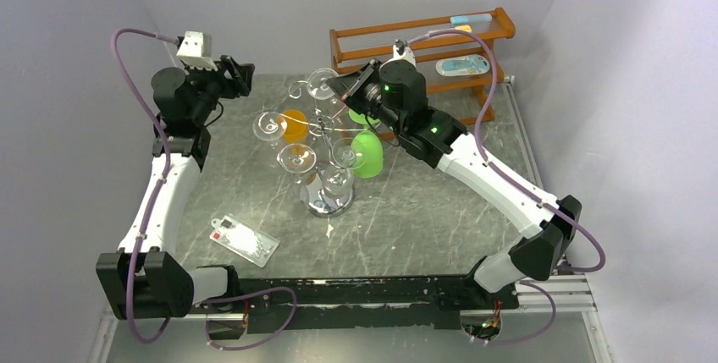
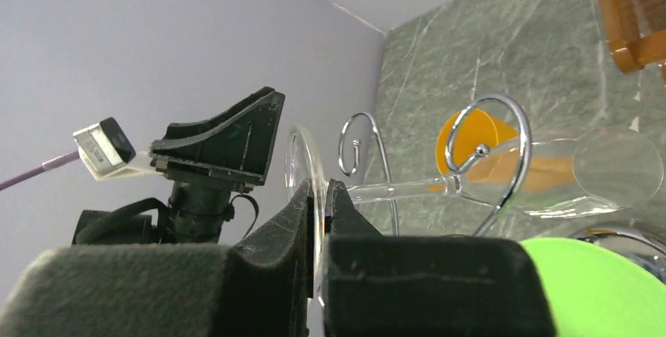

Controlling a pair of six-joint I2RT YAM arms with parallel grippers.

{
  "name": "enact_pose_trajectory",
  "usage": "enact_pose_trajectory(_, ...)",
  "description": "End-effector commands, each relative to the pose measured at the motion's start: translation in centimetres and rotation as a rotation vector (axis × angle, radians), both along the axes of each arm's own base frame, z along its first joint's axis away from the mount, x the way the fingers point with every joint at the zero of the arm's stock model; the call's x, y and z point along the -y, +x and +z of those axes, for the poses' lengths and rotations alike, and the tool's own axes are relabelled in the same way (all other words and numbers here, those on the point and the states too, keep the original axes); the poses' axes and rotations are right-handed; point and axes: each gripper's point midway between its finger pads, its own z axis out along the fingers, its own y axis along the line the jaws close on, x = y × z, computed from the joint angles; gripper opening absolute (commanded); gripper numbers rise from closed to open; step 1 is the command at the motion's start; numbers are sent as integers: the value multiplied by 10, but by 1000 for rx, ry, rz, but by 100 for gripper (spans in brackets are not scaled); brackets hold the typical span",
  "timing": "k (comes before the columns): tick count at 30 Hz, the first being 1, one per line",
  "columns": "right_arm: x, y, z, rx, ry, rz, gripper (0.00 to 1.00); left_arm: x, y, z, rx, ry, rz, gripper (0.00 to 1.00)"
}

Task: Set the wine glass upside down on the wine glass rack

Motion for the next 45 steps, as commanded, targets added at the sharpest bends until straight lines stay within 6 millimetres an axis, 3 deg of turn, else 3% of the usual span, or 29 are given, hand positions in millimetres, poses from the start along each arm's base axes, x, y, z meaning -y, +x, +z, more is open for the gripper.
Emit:
enact_pose_trajectory(1,18,-2,11,28,-11,-48,0,0,1,-8,-66,-39,-29,71)
enact_pose_trajectory(7,34,5,5,36,-75,-126,0,-2,-3,-9,-54,-34,-26,74)
enact_pose_trajectory(22,53,26,13,123,-138,-224,0,-11,-11,-7,-2,5,23,74)
enact_pose_trajectory(33,38,40,9,146,-199,-155,1,-11,-12,-8,-3,8,21,74)
enact_pose_trajectory(45,19,42,-16,85,-219,-57,7,-11,-12,-10,-4,7,19,74)
